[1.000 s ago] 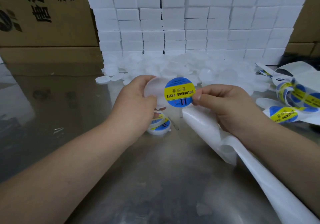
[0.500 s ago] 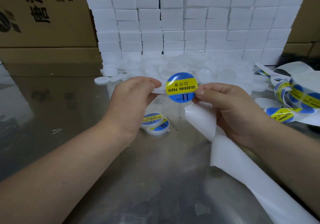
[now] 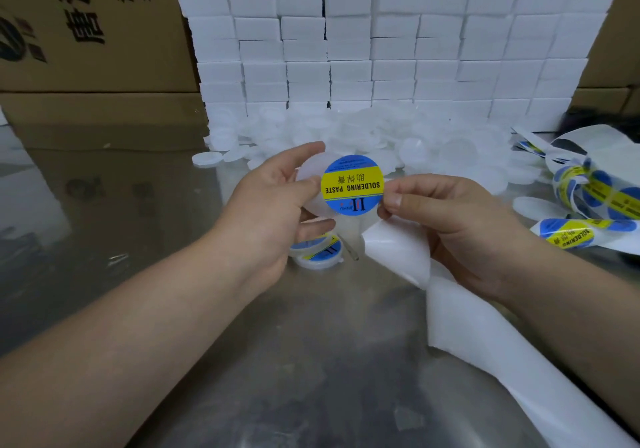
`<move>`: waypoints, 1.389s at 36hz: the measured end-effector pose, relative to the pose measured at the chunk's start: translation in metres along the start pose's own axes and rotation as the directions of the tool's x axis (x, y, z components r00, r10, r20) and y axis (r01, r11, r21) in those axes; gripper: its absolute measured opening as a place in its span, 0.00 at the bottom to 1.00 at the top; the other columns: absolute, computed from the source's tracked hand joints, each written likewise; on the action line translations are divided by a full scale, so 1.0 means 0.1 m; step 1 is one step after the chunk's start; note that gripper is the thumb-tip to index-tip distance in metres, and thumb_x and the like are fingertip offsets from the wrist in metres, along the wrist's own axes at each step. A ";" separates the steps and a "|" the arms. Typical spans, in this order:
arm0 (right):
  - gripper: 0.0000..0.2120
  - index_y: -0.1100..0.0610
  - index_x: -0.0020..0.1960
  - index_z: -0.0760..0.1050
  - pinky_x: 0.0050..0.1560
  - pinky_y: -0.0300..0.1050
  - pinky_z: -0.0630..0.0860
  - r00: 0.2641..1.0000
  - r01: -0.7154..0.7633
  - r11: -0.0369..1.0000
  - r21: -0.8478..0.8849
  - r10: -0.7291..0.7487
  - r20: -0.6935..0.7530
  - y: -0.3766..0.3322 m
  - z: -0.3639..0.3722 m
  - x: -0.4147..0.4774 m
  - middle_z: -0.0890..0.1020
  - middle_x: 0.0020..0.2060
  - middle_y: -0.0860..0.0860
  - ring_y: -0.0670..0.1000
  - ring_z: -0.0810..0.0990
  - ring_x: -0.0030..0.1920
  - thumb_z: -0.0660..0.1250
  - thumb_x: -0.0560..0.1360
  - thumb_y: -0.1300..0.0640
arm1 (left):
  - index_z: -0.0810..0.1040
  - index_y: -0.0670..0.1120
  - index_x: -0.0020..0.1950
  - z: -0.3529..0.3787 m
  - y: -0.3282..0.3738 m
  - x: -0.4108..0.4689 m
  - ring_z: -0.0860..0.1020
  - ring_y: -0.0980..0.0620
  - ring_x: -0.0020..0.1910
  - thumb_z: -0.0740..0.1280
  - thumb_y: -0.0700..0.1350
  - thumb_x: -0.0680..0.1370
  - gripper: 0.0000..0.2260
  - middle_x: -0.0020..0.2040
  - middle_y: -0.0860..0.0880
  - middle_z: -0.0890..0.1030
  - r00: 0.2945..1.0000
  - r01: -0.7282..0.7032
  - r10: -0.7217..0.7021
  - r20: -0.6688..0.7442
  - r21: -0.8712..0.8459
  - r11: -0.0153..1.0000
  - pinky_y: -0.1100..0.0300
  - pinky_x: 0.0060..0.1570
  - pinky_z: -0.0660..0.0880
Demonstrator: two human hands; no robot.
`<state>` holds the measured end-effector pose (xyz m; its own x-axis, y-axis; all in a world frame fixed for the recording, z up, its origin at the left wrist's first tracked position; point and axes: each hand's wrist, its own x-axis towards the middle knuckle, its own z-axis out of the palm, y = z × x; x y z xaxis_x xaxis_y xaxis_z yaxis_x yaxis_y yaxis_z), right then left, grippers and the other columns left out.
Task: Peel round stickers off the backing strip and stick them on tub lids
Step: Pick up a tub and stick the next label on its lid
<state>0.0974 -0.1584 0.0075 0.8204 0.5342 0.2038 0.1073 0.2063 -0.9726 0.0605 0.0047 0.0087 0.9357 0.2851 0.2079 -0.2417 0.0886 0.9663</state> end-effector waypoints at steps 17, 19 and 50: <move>0.10 0.52 0.36 0.84 0.32 0.32 0.74 0.998 -0.013 0.997 -0.077 0.018 0.065 0.02 0.00 0.00 0.82 0.29 0.48 0.41 0.79 0.31 0.69 0.56 0.55 | 0.79 0.50 0.53 0.02 0.02 -0.05 0.83 0.45 0.38 0.59 0.44 0.80 0.09 0.46 0.45 0.83 0.995 0.053 -0.034 0.089 -0.215 0.975 0.55 0.35 0.80; 0.10 0.52 0.36 0.84 0.32 0.32 0.74 0.997 -0.009 0.997 -0.080 0.014 0.071 0.02 0.00 0.00 0.82 0.29 0.48 0.41 0.79 0.31 0.69 0.56 0.54 | 0.79 0.51 0.52 0.02 0.01 -0.05 0.83 0.45 0.37 0.61 0.43 0.79 0.09 0.46 0.46 0.83 0.996 0.034 -0.016 0.089 -0.213 0.977 0.56 0.34 0.79; 0.14 0.53 0.39 0.84 0.30 0.31 0.71 0.997 -0.041 0.989 -0.141 0.051 0.066 0.05 0.03 0.00 0.81 0.29 0.47 0.41 0.79 0.30 0.70 0.54 0.51 | 0.77 0.60 0.45 0.06 0.02 -0.10 0.81 0.57 0.34 0.62 0.38 0.78 0.15 0.47 0.57 0.80 0.969 -0.197 0.206 -0.140 0.071 0.978 0.64 0.30 0.78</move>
<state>0.0959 -0.1547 0.0035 0.7860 0.5969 0.1609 0.1514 0.0665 -0.9862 0.0527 -0.0038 0.0091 0.8205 0.4282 0.3787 -0.4028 -0.0370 0.9146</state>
